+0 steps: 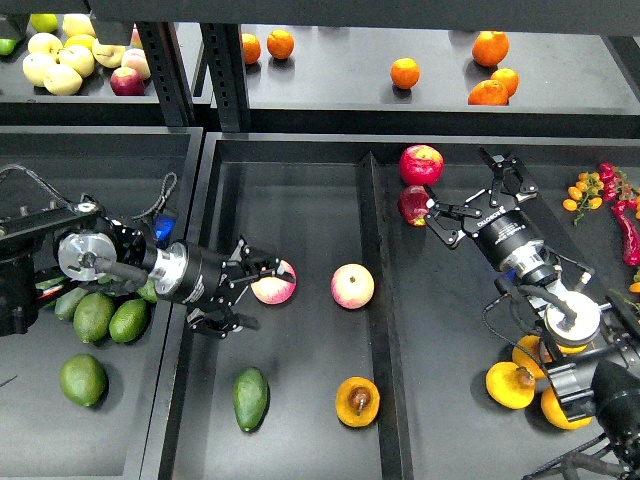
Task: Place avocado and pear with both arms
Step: 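Move the left gripper down to the green avocado in the tray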
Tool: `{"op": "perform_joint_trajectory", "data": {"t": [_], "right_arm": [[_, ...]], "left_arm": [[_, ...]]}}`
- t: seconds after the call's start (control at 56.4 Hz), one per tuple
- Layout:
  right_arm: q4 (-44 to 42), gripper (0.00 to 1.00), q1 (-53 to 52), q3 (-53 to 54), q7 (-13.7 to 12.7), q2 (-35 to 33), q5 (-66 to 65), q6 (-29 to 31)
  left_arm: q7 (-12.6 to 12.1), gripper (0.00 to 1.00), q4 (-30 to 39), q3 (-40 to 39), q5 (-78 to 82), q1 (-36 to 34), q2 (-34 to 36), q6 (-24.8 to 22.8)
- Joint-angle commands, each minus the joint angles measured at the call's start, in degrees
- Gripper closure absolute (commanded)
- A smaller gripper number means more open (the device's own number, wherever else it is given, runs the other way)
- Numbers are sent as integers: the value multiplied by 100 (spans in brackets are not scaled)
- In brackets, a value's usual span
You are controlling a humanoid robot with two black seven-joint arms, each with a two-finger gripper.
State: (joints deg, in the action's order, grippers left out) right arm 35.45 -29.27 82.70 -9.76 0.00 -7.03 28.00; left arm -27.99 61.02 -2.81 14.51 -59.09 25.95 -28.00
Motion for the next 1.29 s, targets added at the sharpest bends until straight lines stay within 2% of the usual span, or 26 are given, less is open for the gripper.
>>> {"op": "perform_joint_trajectory", "data": {"t": [0.0, 0.496, 0.691, 1.276], "right_arm": [[-2, 0, 18, 9, 0, 0, 0, 0], [-3, 0, 71, 9, 0, 0, 0, 0], [6, 0, 141, 9, 0, 0, 0, 0], [59, 0, 203, 79, -8, 0, 0, 0]], "left_arm": [[-1, 8, -117, 150, 96, 20, -213, 0], [-1, 9, -319, 413, 1089, 433, -661, 0], [-1, 9, -679, 413, 1353, 723, -951, 0], [-1, 9, -1224, 396, 1749, 846, -1435, 0]]}}
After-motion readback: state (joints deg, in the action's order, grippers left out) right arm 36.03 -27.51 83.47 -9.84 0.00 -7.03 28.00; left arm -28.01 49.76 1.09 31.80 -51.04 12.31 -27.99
